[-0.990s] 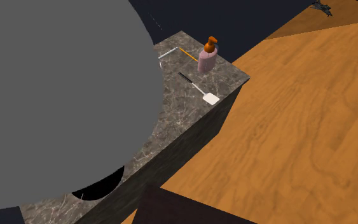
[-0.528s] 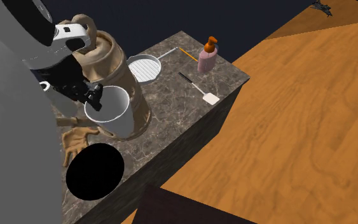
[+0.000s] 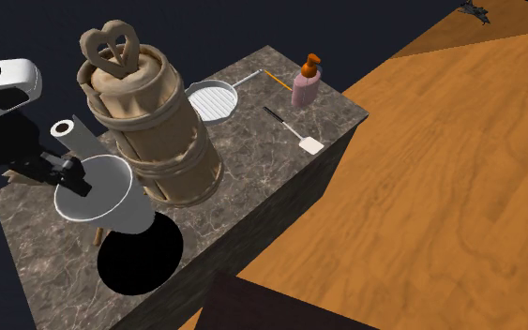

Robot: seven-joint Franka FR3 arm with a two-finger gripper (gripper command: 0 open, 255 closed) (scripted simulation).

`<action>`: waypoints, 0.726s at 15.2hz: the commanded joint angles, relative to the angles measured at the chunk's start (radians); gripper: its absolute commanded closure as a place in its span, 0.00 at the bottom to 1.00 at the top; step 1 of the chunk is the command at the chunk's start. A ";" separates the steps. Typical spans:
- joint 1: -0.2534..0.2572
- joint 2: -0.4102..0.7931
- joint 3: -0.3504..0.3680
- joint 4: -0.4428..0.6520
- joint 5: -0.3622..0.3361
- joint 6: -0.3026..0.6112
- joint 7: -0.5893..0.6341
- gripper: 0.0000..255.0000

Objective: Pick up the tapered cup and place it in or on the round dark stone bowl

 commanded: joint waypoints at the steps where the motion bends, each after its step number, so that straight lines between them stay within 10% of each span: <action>1: 0.023 0.004 0.023 0.003 0.004 -0.002 0.048 1.00; 11: 0.051 0.030 0.050 -0.072 -0.006 0.090 0.111 1.00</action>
